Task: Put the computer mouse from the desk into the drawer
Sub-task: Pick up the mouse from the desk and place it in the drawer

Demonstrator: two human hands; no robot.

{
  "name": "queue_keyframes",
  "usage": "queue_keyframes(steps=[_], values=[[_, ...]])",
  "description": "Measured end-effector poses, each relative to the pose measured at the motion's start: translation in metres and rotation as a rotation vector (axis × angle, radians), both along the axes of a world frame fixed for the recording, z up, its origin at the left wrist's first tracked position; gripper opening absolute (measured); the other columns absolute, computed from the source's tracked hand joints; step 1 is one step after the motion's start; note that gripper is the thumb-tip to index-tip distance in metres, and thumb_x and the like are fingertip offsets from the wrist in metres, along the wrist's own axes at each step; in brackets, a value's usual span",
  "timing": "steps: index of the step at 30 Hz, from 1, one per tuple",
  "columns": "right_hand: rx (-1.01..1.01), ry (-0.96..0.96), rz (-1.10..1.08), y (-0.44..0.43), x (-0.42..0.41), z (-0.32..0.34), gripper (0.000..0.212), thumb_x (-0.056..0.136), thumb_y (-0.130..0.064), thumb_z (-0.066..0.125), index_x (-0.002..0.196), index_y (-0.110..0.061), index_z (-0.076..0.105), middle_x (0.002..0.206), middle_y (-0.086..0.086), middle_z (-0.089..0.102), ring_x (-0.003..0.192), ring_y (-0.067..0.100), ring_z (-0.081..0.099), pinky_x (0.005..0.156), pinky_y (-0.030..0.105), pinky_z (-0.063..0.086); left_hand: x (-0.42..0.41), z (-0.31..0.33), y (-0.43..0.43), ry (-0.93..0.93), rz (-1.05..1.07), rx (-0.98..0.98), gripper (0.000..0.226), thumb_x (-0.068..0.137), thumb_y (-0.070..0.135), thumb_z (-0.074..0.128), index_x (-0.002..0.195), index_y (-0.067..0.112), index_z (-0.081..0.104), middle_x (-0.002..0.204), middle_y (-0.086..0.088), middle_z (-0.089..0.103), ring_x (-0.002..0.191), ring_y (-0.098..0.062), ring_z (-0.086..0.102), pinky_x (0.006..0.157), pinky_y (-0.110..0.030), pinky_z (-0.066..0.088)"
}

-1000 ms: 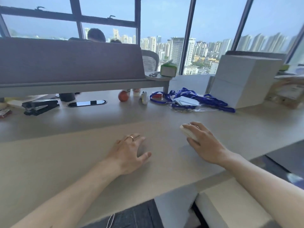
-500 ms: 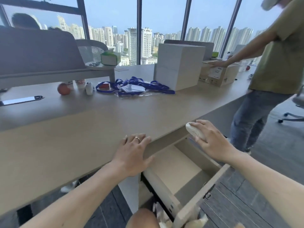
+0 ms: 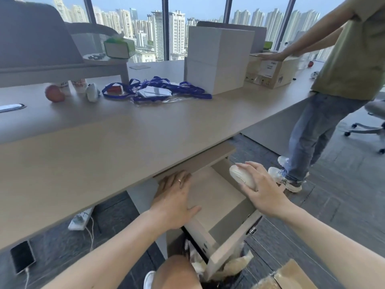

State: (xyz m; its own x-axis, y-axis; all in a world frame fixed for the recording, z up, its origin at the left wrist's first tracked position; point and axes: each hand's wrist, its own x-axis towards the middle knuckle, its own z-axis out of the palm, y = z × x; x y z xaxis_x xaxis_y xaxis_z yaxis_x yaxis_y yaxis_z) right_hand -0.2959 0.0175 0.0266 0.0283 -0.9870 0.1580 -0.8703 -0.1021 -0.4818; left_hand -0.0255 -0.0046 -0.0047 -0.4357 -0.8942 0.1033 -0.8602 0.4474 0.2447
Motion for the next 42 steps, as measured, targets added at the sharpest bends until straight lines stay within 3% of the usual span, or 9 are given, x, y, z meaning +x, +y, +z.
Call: queue_keyframes(steps=[3,6,10,14,20,25,34,42], values=[[0.055,-0.054,0.018,-0.007,0.0,-0.014,0.056,0.093,-0.031,0.06,0.146,-0.032,0.04,0.149,-0.001,0.034,0.141,0.014,0.033,0.113,0.022,0.023,-0.004,-0.008,-0.005,0.009,0.068,0.066,0.115,0.075,0.073,0.055,0.156,0.015,0.0,0.166,-0.006,0.003,0.15,-0.025,0.002,0.121,-0.045,0.007],[0.126,-0.082,-0.003,-0.018,0.001,-0.023,0.063,0.092,-0.035,0.06,0.149,-0.033,0.035,0.153,0.002,0.035,0.143,0.018,0.032,0.117,0.035,0.026,-0.004,-0.019,-0.008,-0.028,0.093,0.039,0.131,0.065,0.078,0.057,0.155,0.011,-0.01,0.166,-0.009,-0.007,0.15,-0.024,-0.006,0.121,-0.044,0.001],[0.225,-0.028,0.004,-0.033,0.008,-0.036,0.063,0.089,-0.036,0.06,0.147,-0.028,0.037,0.142,0.002,0.051,0.134,0.026,0.042,0.11,0.042,0.034,-0.004,-0.025,-0.01,-0.043,0.088,-0.01,0.137,0.059,0.081,0.058,0.155,0.011,-0.012,0.166,-0.009,-0.007,0.15,-0.024,-0.007,0.121,-0.044,0.002],[0.317,0.018,-0.009,-0.053,0.024,-0.054,0.064,0.085,-0.036,0.06,0.144,-0.034,0.036,0.14,0.006,0.051,0.135,0.034,0.038,0.109,0.051,0.034,0.001,-0.023,-0.013,-0.055,0.071,-0.012,0.14,0.056,0.085,0.056,0.155,0.013,-0.011,0.166,-0.006,-0.008,0.15,-0.022,-0.009,0.121,-0.04,0.002],[0.38,-0.036,-0.041,-0.076,0.037,-0.075,0.071,0.073,-0.035,0.063,0.14,-0.042,0.042,0.139,0.002,0.056,0.131,0.032,0.044,0.109,0.047,0.035,0.003,-0.023,-0.012,-0.043,0.057,-0.043,0.138,0.057,0.084,0.056,0.155,0.013,-0.011,0.166,-0.004,-0.008,0.15,-0.021,-0.007,0.118,-0.038,0.004],[0.418,-0.046,-0.039,-0.083,0.043,-0.095,0.069,0.077,-0.025,0.064,0.142,-0.031,0.044,0.137,0.009,0.053,0.13,0.033,0.045,0.109,0.042,0.035,0.003,-0.023,-0.011,-0.033,0.051,-0.065,0.137,0.059,0.084,0.056,0.155,0.013,-0.01,0.166,-0.005,-0.007,0.15,-0.021,-0.006,0.119,-0.039,0.004],[0.484,0.177,-0.003,-0.09,0.052,-0.107,0.063,0.088,-0.019,0.056,0.146,-0.034,0.036,0.142,0.008,0.036,0.132,0.033,0.035,0.109,0.045,0.035,0.003,-0.023,-0.01,-0.005,0.047,-0.078,0.138,0.058,0.085,0.057,0.155,0.013,-0.01,0.166,-0.004,-0.007,0.15,-0.021,-0.006,0.119,-0.039,0.004],[0.501,0.27,0.021,-0.09,0.054,-0.114,0.071,0.088,-0.018,0.061,0.149,-0.033,0.027,0.144,0.009,0.028,0.13,0.033,0.034,0.106,0.048,0.039,0.003,-0.024,-0.011,0.007,0.046,-0.087,0.139,0.056,0.083,0.06,0.156,0.012,-0.006,0.166,-0.005,-0.002,0.15,-0.022,-0.002,0.114,-0.034,-0.003]])
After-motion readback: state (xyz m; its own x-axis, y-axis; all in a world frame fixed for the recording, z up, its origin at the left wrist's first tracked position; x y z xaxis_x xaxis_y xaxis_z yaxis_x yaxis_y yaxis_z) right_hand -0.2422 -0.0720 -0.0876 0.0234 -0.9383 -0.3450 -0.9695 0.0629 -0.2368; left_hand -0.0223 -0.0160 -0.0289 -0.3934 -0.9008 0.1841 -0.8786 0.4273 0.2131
